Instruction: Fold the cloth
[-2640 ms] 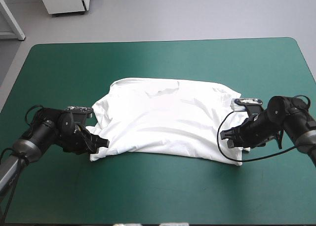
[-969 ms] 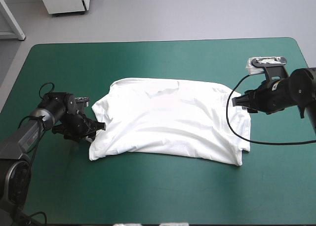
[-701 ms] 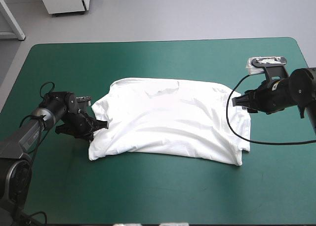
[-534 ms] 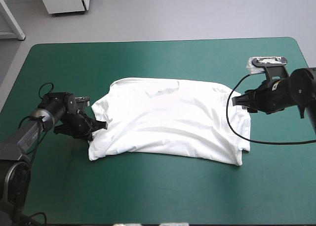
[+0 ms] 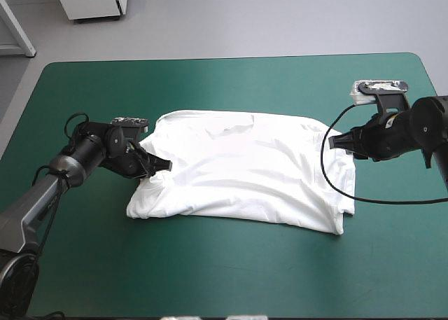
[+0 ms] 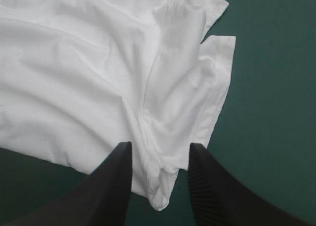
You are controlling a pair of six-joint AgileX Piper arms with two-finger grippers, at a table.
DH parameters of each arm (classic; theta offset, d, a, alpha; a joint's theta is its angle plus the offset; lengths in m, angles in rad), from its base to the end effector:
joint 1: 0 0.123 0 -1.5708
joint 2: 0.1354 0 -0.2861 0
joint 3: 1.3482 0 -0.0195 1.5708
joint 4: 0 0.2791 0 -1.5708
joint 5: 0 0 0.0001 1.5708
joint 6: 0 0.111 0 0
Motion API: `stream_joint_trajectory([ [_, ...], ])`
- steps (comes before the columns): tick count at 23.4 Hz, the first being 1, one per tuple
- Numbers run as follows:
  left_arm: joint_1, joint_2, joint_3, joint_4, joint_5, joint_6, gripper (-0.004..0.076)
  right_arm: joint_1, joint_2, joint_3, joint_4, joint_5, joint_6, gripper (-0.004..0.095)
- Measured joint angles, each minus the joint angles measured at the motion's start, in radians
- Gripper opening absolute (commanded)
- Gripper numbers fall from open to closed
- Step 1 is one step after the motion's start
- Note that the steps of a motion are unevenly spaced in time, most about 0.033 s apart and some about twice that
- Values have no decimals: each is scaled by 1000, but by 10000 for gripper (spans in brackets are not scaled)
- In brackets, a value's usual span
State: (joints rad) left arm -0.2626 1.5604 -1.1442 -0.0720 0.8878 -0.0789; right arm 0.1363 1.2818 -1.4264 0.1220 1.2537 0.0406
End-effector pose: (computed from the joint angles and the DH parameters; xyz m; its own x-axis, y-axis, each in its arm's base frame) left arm 0.3311 -0.0954 0.2312 -0.9329 0.1225 -0.3387 0.1635 0.9820 -0.0951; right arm 0.2767 0.0509 0.3948 -0.8568 -0.0386 -0.5143 -0.1279 0.9819 0.1394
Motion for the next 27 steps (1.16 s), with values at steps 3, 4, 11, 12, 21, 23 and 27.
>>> stream_joint_trajectory([
  [3,-77,20,-2,-32,-9,0,-9,0,0,0,0,0,0,350],
  [4,-93,32,-2,-38,-11,0,-9,0,0,0,0,0,0,351],
  [11,-173,160,-18,-59,-9,0,61,0,0,0,0,0,0,351],
  [12,-173,160,-19,-59,-9,0,114,0,0,0,0,0,0,351],
  [21,-179,137,-23,-80,15,0,493,0,0,0,0,0,0,351],
  [23,-179,120,-35,-67,25,0,493,0,0,0,0,0,0,352],
  [27,-179,72,-78,-42,38,0,493,0,0,0,-12,0,7,352],
])
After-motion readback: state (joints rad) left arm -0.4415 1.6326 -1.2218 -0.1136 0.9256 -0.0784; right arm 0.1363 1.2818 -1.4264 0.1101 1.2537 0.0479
